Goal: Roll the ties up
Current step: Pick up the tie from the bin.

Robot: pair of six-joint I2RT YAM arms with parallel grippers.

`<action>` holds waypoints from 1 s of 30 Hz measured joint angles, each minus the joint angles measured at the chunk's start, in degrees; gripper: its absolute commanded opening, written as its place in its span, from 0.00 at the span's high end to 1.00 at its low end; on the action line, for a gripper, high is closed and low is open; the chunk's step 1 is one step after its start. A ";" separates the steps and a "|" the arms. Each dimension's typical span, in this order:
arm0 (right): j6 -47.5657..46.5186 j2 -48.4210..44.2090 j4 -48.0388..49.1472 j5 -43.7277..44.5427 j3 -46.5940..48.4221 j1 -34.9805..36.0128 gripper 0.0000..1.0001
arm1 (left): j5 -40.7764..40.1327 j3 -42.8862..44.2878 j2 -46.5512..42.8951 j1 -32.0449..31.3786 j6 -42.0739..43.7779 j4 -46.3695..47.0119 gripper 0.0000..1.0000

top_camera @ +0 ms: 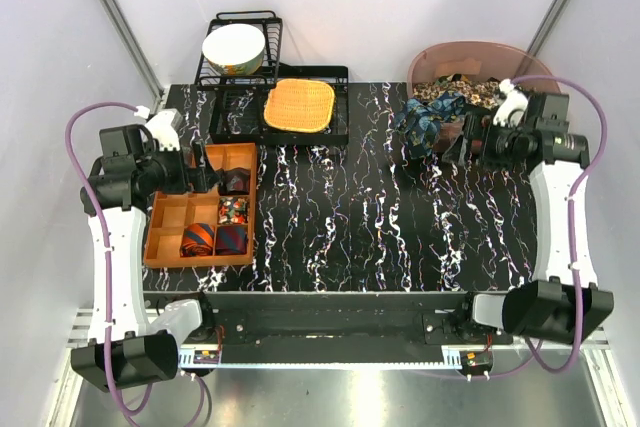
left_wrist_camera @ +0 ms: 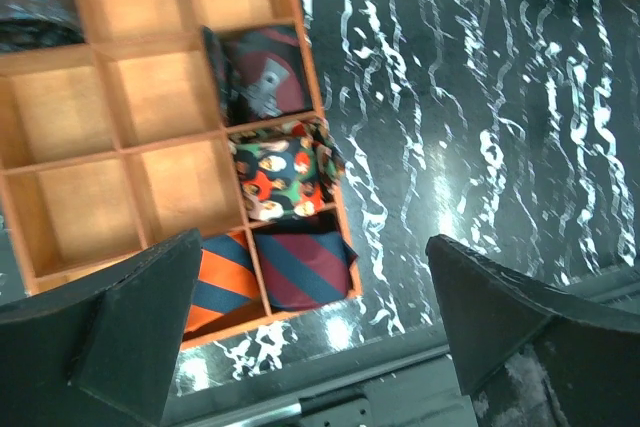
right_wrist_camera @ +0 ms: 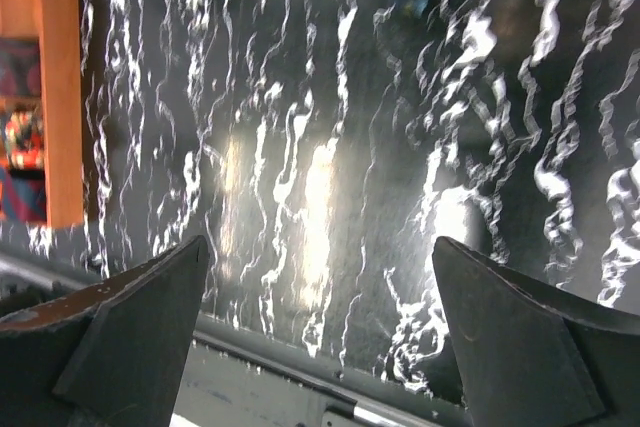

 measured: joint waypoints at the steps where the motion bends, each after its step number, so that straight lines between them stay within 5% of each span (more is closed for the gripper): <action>1: 0.46 1.09 0.24 0.48 1.62 0.00 0.00 | -0.66 0.00 0.00 0.00 -0.15 0.61 0.01; 16: 14.75 30.49 10.05 3.34 32.59 0.02 0.00 | -6.64 0.42 5.01 -0.28 -3.23 6.69 0.01; 30: 25.73 49.66 11.13 2.27 37.62 1.64 0.00 | -9.66 -2.62 6.29 -1.22 -7.26 9.94 0.01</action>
